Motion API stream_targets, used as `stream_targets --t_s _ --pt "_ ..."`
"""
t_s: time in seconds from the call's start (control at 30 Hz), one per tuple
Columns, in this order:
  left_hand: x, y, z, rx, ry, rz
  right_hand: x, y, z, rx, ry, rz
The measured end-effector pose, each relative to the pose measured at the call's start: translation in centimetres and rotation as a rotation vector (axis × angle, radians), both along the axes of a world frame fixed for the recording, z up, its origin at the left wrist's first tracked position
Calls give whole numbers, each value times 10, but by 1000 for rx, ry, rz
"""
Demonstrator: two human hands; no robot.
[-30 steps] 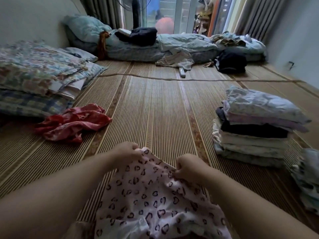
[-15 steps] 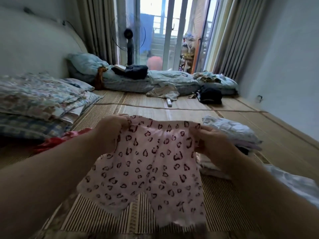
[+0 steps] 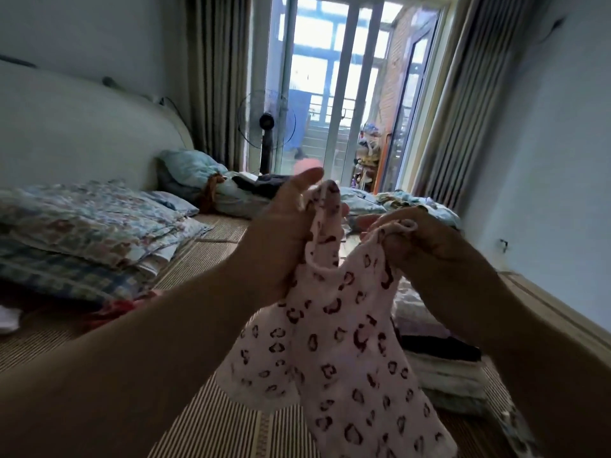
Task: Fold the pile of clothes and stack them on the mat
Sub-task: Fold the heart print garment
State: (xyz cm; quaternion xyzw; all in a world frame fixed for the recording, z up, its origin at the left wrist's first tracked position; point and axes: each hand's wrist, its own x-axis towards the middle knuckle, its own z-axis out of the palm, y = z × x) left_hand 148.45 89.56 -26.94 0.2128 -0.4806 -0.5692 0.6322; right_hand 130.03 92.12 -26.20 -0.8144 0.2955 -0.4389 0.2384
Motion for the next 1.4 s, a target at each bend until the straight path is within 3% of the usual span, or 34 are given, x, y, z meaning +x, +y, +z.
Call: stream_targets --t_s 0.2,0.27,0.4,0.57,0.63,0.73,0.83,0.9,1.03,1.17,1.4 --pt "-2 6 -27 94 -627 -38 20 1 -23 65 80 -118" --pt "-4 11 -27 110 -736 -38 19 2 -29 84 86 -188" --pt "17 15 -29 203 -515 -181 10 2 -34 127 94 -348" --pt "23 21 -50 12 -1007 -166 1 4 -40 207 71 -273" --pt "22 23 -57 0 -1043 -102 -4 5 -44 286 67 -159" --pt "22 20 -63 67 -944 -104 -10 3 -51 399 4 -62" --pt "20 8 -67 128 -897 -61 -9 -7 -57 353 38 -102" --pt "17 -6 -69 144 -933 18 -6 -23 -64 331 46 -201" --pt "13 -48 -67 67 -1192 295 9 -67 -77 254 123 -357" --pt "14 -81 -51 -102 -1432 545 22 -100 -77 331 -26 -410" --pt "8 -83 -38 -387 -1389 784 18 -97 -62 50 63 -493"
